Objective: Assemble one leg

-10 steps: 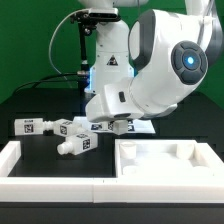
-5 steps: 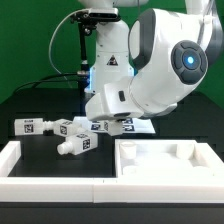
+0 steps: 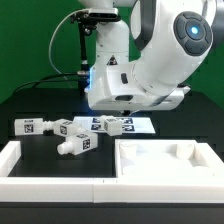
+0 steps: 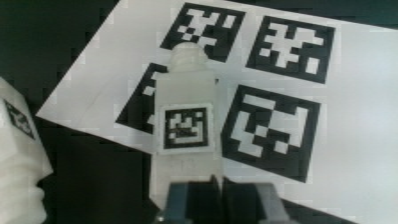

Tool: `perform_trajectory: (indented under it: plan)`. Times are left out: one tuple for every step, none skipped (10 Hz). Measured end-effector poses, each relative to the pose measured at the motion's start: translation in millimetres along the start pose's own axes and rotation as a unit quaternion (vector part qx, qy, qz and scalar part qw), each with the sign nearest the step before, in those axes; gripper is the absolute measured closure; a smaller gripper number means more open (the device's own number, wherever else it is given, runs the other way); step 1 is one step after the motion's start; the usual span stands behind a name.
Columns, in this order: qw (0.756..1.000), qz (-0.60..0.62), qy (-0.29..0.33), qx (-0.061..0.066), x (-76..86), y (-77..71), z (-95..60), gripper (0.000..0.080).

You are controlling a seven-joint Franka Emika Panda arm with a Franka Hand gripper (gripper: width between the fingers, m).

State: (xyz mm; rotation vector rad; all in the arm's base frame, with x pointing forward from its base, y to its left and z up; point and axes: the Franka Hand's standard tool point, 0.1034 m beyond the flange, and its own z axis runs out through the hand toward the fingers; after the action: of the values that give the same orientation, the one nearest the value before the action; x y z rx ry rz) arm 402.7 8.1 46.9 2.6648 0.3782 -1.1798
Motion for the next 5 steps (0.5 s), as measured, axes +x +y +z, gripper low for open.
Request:
perform_trajectory:
  plan:
    - [1.000, 0.003, -0.007, 0.002, -2.4, 2.8, 1.4, 0.0795]
    - [0.999, 0.012, -0.042, 0.006, -11.0, 11.6, 4.8, 0.0795]
    - [0.997, 0.041, -0.070, 0.003, -12.7, 9.6, 2.2, 0.0640]
    - [0.994, 0.070, -0.089, -0.006, -12.3, 1.1, 0.6, 0.0457]
    - [0.995, 0.053, -0.085, -0.006, -9.3, 0.4, 0.6, 0.0321]
